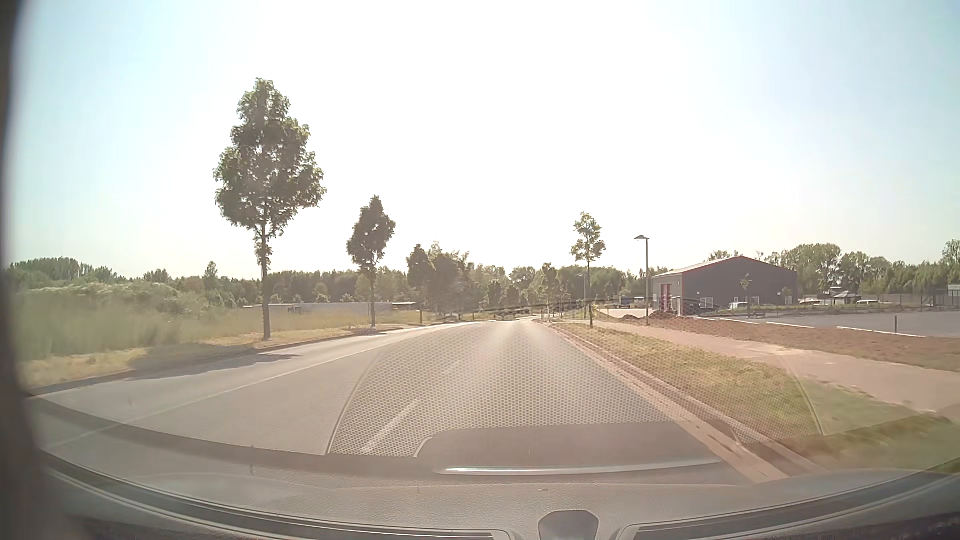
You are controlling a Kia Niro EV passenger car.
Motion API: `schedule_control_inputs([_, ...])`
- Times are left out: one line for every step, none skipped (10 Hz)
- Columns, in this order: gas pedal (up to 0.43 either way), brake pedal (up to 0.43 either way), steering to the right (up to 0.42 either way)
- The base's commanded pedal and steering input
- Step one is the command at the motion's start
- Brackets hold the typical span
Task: Follow the waypoints while adhering to traffic rules and regulations
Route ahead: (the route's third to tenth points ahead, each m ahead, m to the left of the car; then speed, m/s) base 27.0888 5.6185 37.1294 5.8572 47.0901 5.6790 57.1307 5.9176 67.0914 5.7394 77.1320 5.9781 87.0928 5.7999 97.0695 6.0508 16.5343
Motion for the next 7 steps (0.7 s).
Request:
schedule_control_inputs([0.15, 0.006, 0.004])
schedule_control_inputs([0.118, 0.006, 0.003])
schedule_control_inputs([0.118, 0.006, 0.003])
schedule_control_inputs([0.118, 0.006, 0.003])
schedule_control_inputs([0.118, 0.006, 0.002])
schedule_control_inputs([0.118, 0.006, 0.002])
schedule_control_inputs([0.118, 0.006, 0.002])
